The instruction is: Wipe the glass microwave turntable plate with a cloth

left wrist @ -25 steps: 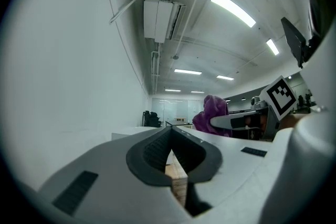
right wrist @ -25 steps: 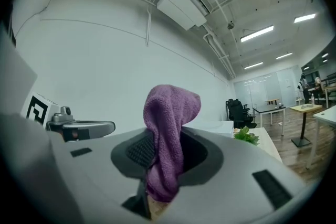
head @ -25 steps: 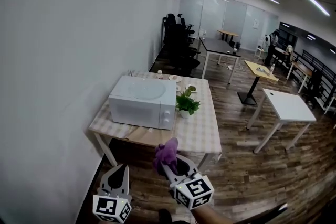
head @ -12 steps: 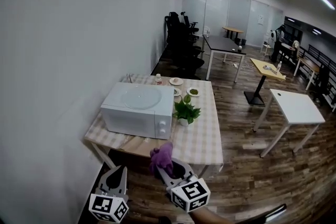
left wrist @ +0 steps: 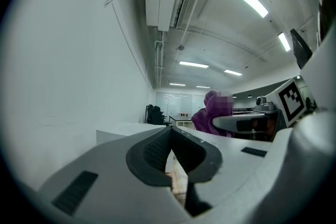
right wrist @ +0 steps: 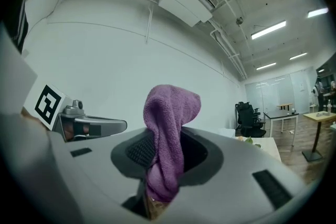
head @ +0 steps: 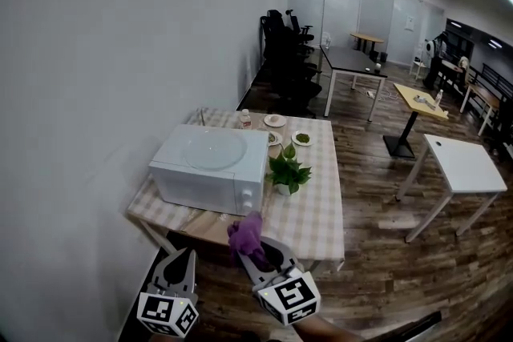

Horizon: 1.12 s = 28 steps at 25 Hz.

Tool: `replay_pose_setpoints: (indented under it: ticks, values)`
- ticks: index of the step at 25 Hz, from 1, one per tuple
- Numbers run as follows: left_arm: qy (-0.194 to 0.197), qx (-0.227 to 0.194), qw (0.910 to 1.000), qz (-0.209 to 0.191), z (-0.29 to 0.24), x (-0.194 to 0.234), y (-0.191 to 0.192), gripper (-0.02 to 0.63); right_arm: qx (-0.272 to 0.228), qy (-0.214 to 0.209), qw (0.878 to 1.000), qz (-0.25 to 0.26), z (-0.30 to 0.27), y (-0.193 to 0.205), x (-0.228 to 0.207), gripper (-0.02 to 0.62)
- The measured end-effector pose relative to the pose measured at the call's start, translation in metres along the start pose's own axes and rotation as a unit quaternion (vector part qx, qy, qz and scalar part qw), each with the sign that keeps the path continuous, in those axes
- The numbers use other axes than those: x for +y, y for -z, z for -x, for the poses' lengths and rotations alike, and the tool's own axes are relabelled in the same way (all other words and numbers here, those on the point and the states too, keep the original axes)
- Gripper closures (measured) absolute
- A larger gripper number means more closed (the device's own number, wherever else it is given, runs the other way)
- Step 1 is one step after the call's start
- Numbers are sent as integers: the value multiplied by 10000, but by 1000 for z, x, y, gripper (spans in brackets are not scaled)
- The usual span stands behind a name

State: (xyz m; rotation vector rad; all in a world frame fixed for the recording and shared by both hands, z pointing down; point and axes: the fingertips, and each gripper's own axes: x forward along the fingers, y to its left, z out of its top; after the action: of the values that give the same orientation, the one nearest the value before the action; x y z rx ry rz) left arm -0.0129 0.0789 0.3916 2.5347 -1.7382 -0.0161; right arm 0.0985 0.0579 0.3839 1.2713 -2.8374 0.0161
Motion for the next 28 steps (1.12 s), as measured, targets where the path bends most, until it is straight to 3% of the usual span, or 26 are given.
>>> replay_pose_setpoints:
  ticks: [10,28]
  values:
    - [2,10,10000,-27,-46,33,0,598,45,45,10000,-46,-46,2,-23,480]
    - [562,-74,9981,-235,-154,149,-7,598,358,577,9977,-60,-185,11,-71,479]
